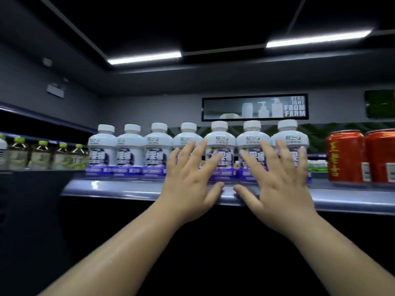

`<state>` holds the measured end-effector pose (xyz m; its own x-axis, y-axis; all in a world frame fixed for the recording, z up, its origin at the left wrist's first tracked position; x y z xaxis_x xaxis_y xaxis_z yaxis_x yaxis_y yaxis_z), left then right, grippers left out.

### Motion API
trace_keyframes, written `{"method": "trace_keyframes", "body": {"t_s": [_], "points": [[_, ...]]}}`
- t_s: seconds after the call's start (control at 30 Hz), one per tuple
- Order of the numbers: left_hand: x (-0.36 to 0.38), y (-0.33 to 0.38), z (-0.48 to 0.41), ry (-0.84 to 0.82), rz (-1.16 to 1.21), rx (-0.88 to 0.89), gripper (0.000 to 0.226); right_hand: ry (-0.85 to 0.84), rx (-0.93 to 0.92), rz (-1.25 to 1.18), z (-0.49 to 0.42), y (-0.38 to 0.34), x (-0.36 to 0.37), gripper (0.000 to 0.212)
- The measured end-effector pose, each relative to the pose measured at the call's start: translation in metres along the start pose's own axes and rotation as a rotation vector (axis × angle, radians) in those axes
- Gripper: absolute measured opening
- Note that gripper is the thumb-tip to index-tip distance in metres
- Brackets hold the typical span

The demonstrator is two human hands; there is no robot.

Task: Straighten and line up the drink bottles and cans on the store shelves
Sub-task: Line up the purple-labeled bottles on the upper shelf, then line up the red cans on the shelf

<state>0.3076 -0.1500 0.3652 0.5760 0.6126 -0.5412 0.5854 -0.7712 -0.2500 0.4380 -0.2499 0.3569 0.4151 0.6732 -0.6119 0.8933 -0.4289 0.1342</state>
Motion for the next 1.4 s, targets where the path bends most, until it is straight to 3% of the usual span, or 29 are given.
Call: {"method": "trace_keyframes", "body": {"t_s": [0.17,0.5,0.67,0.93,1.13,1.4], "points": [[0.022,-0.065,0.021,-0.121,0.031,-0.196,0.073,-0.028,0.009,0.076,-0.003,0.002,0.008,0.078],[0.029,-0.072,0.026,-0.181,0.1,-0.177,0.072,-0.173,0.043,0.024,-0.003,-0.002,0.014,0.083],[0.01,-0.023,0.013,-0.149,0.093,-0.114,0.079,-0.177,0.054,-0.075,0.02,0.025,-0.007,0.077],[-0.023,0.13,-0.026,-0.114,0.185,0.008,0.078,-0.268,0.135,-0.093,0.099,0.144,-0.059,0.075],[-0.02,0.244,-0.048,-0.143,0.411,0.042,0.079,-0.356,0.172,-0.182,0.147,0.224,-0.083,0.076],[-0.01,0.262,-0.063,-0.182,0.569,-0.011,0.075,-0.368,0.13,-0.332,0.14,0.26,-0.086,0.075]]}}
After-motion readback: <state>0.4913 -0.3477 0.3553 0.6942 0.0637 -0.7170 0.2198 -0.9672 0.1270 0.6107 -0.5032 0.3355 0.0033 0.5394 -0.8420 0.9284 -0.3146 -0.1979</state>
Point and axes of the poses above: each hand's wrist, its own z-axis away from the middle knuckle, its own x-axis out of the palm, y = z × x, the point moved 9 cm from there along -z, towards the middle knuckle, and after that the axes turned 13 degrees about -y, right-handed, at the moved point
